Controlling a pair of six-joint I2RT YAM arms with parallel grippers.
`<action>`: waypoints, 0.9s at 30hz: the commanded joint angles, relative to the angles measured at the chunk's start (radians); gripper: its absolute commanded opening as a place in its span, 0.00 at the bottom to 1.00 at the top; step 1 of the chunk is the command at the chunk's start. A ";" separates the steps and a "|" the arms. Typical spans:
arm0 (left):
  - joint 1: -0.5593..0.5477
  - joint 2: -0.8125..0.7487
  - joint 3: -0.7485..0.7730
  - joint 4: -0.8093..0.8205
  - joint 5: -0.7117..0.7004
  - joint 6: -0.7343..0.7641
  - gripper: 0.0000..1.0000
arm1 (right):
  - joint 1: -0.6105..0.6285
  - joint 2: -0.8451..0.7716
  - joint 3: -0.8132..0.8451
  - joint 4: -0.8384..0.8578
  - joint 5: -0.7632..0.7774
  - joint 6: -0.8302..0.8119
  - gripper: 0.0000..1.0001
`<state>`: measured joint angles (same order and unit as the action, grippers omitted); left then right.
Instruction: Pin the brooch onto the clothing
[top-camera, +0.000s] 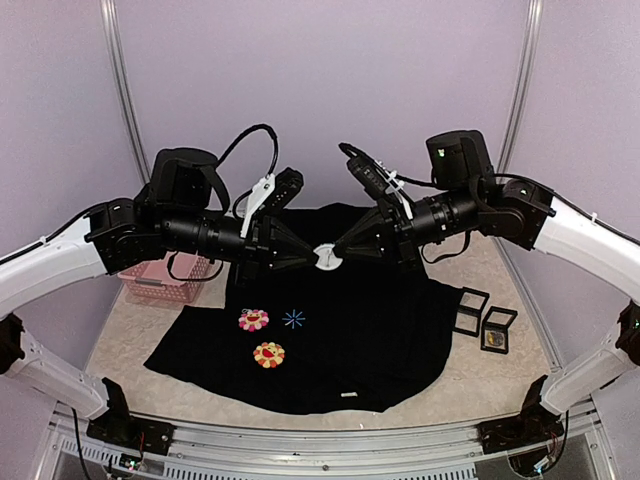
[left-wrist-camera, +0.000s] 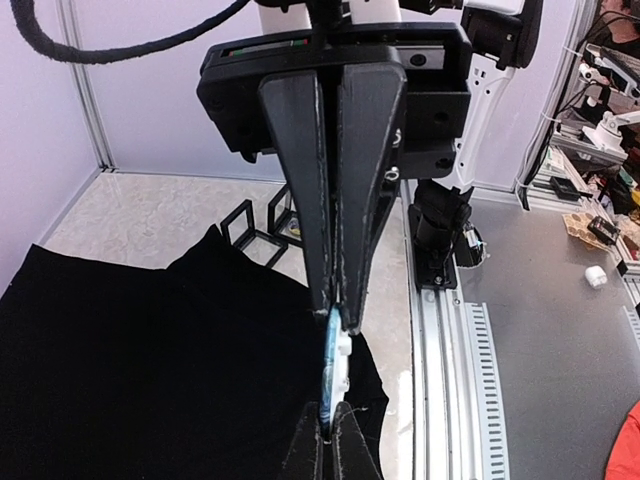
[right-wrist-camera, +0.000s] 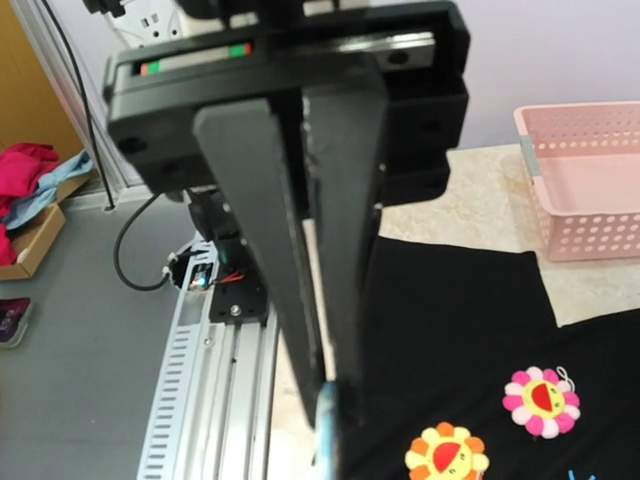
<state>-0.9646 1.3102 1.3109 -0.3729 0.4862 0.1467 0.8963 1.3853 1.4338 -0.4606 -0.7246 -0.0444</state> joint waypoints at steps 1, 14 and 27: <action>-0.005 -0.001 -0.045 0.081 -0.005 -0.016 0.00 | 0.015 -0.004 -0.013 0.059 0.027 0.011 0.03; -0.011 -0.104 -0.167 0.302 -0.016 -0.077 0.00 | 0.022 -0.213 -0.465 0.805 0.097 0.248 0.73; -0.023 -0.086 -0.154 0.314 -0.003 -0.062 0.00 | 0.041 -0.114 -0.401 0.767 0.109 0.259 0.59</action>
<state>-0.9775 1.2186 1.1431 -0.0937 0.4671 0.0788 0.9230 1.2438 0.9909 0.3000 -0.6300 0.2073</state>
